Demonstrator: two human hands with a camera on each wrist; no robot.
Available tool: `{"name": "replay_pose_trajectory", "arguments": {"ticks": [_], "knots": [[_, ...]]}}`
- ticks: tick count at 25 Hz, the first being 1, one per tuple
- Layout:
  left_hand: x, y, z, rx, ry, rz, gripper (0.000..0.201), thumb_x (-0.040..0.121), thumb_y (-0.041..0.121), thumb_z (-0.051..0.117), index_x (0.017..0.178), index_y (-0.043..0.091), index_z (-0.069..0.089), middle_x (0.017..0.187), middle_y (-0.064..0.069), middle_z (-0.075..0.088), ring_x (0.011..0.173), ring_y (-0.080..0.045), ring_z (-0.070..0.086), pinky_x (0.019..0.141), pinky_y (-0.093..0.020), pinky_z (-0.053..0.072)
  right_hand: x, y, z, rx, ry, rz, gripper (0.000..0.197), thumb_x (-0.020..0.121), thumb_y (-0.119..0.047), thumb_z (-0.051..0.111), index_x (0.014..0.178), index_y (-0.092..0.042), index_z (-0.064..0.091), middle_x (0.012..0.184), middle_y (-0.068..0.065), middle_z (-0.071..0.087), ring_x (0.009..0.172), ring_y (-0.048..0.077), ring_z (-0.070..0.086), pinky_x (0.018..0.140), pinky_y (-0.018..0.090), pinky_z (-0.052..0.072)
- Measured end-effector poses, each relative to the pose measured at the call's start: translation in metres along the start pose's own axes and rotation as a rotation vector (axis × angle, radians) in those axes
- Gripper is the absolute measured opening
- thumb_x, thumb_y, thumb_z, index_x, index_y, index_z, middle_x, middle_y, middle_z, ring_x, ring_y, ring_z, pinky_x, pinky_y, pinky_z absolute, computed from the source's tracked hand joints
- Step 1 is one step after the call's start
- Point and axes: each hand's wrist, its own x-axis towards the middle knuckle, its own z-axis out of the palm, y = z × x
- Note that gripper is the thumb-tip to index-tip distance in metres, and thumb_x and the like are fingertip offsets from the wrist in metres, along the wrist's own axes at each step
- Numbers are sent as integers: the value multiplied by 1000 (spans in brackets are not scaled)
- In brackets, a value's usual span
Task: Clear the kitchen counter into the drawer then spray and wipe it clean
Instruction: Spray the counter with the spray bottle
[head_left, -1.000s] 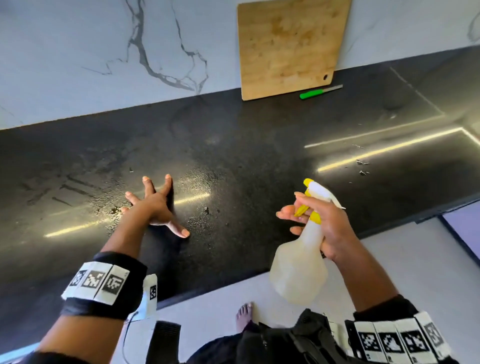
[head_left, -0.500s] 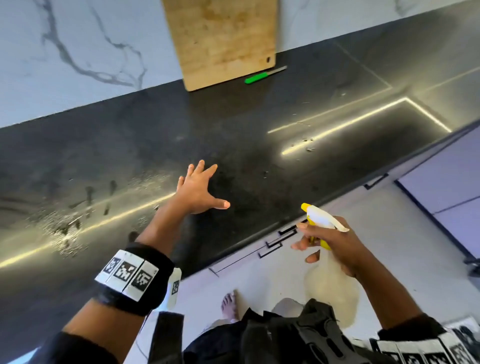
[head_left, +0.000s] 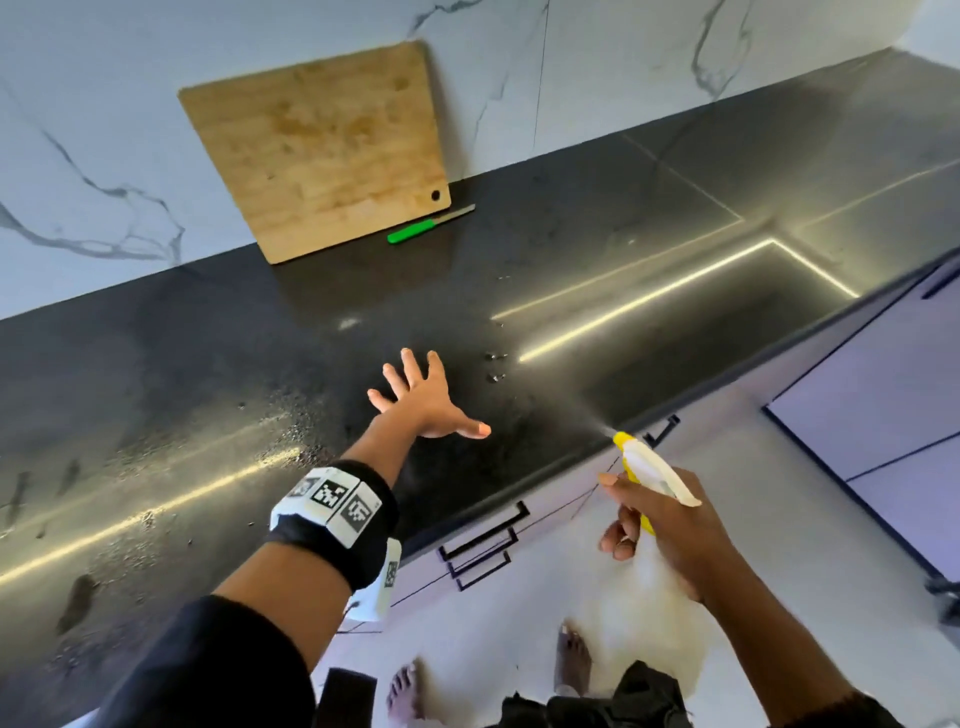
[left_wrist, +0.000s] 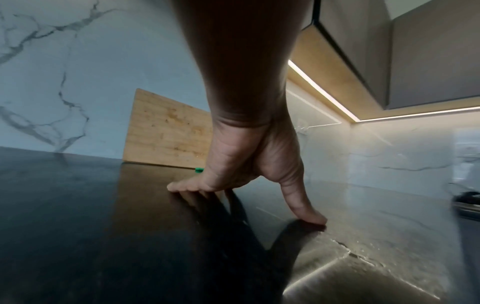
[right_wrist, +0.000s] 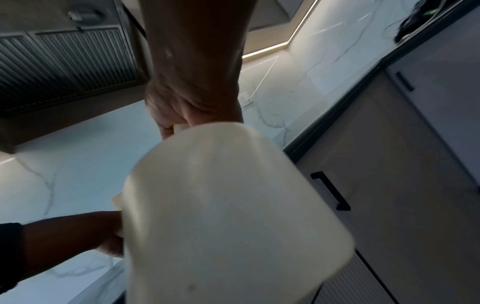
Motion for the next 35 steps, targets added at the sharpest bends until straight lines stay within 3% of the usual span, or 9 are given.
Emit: {"name": "replay_pose_trajectory", "arguments": {"ticks": [4, 8, 11, 14, 17, 22, 25, 30, 35], "knots": [[6, 9, 8, -32, 45, -107, 144, 58, 63, 83, 152, 27, -20, 156, -5, -33, 144, -36, -27, 114, -64, -7, 40, -32, -32, -29, -157, -31, 31, 78, -29, 78, 86, -2, 65, 73, 18, 70, 74, 22, 71, 55, 35, 55], [1, 5, 9, -49, 74, -132, 143, 56, 63, 83, 153, 30, -17, 158, 2, -31, 146, -31, -24, 115, -60, -8, 67, -56, -25, -38, -217, -81, 29, 84, -16, 74, 67, -3, 55, 58, 18, 47, 55, 33, 62, 52, 34, 51], [0, 15, 4, -40, 62, -165, 143, 56, 59, 85, 153, 29, -16, 159, 2, -28, 147, -32, -20, 115, -62, -4, 81, -62, -20, -53, -306, -84, 22, 87, -16, 72, 75, -1, 60, 63, 19, 57, 62, 25, 64, 54, 36, 53], [3, 28, -4, -24, 31, -216, 140, 60, 51, 87, 154, 23, -12, 161, -2, -22, 148, -37, -13, 117, -62, 8, 91, -66, -35, -32, -233, -75, 27, 87, -15, 71, 71, -2, 54, 54, 16, 46, 53, 30, 57, 55, 36, 52], [15, 54, -7, -8, 51, -156, 125, 68, 46, 84, 156, 15, 0, 164, -6, -7, 149, -35, -3, 118, -54, 19, 98, -74, -63, 0, -190, -66, 23, 87, -17, 71, 77, 1, 61, 66, 22, 63, 67, 33, 68, 58, 36, 54], [42, 129, 2, 22, -58, -7, 130, 68, 48, 84, 154, 25, -11, 161, -3, -22, 148, -33, -14, 116, -62, 16, 110, -75, -110, 52, -25, -78, 26, 87, -15, 72, 86, 7, 59, 55, 17, 54, 62, 37, 68, 59, 38, 56], [53, 159, 5, 109, -134, -92, 135, 66, 48, 85, 152, 31, -18, 157, -7, -32, 145, -44, -18, 111, -70, 18, 105, -62, -136, 55, -15, -79, 34, 81, -24, 79, 90, 5, 63, 74, 17, 72, 78, 30, 73, 60, 37, 58], [49, 183, -2, 240, -146, -164, 135, 70, 48, 83, 152, 22, -21, 158, -18, -25, 144, -52, -5, 114, -61, 17, 93, -25, -178, 46, 83, 36, 30, 83, -23, 78, 83, -1, 59, 57, 12, 59, 62, 35, 63, 55, 31, 51], [67, 182, 2, 156, -61, -99, 135, 66, 53, 83, 154, 23, -13, 159, -15, -23, 148, -40, -10, 116, -62, 13, 90, -21, -200, 16, 73, 50, 33, 72, -29, 76, 77, -1, 59, 63, 17, 63, 63, 30, 66, 53, 32, 51]]}}
